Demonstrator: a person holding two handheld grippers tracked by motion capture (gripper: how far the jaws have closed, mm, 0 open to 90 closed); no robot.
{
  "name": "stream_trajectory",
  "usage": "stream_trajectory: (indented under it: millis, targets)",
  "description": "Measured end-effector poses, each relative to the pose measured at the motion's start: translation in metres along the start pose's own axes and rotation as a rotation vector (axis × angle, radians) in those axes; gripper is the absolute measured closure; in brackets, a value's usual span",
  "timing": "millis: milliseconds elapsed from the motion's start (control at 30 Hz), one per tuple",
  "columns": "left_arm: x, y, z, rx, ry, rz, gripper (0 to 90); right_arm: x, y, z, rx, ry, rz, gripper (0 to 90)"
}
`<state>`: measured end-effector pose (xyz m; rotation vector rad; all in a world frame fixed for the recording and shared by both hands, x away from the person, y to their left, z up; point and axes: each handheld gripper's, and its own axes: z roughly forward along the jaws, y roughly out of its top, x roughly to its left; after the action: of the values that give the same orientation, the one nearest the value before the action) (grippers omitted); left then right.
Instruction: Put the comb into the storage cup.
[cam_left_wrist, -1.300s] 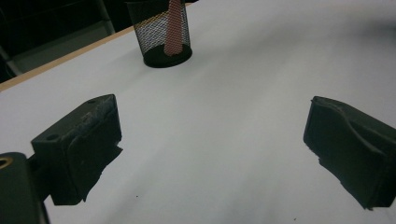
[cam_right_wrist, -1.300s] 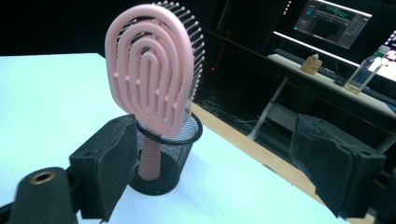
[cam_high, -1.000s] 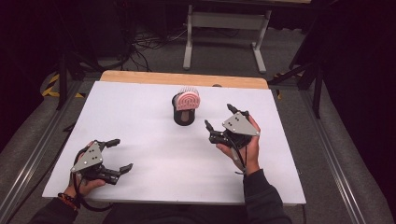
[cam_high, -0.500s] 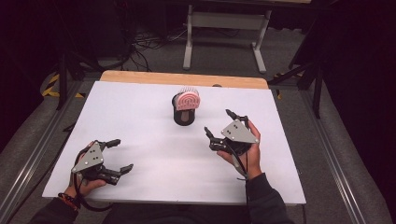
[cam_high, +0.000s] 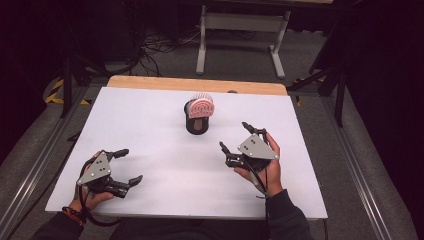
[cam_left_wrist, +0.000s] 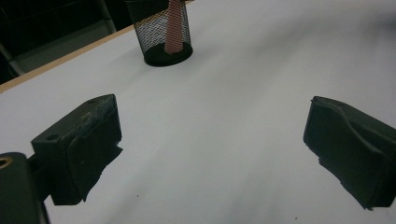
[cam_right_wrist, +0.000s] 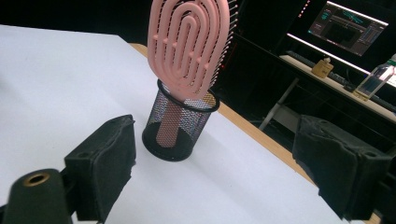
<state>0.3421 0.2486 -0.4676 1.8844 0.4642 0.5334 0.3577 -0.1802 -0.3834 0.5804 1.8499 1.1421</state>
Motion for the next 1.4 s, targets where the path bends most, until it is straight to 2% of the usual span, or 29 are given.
stream_trajectory:
  millis: [567,1000,1067,1167,1400]
  targets:
    - [0.0,0.0,0.0,0.0,0.005,0.002,5.1,0.002,-0.008,-0.015,-0.004,-0.006,-0.017,13.5]
    - [0.0,0.0,0.0,0.003,0.003,0.001,5.0,0.004,-0.022,-0.025,0.013,0.001,-0.029,13.9]
    - [-0.001,0.0,-0.001,-0.009,0.016,0.0,5.1,0.005,-0.025,-0.027,0.018,-0.019,-0.036,14.0]
    - [-0.001,0.0,-0.002,-0.013,0.017,-0.002,5.2,0.005,-0.029,-0.028,0.022,-0.018,-0.022,13.9]
    - [-0.001,-0.001,-0.002,-0.007,0.016,-0.003,5.1,0.004,-0.041,-0.035,0.039,-0.02,-0.035,12.5]
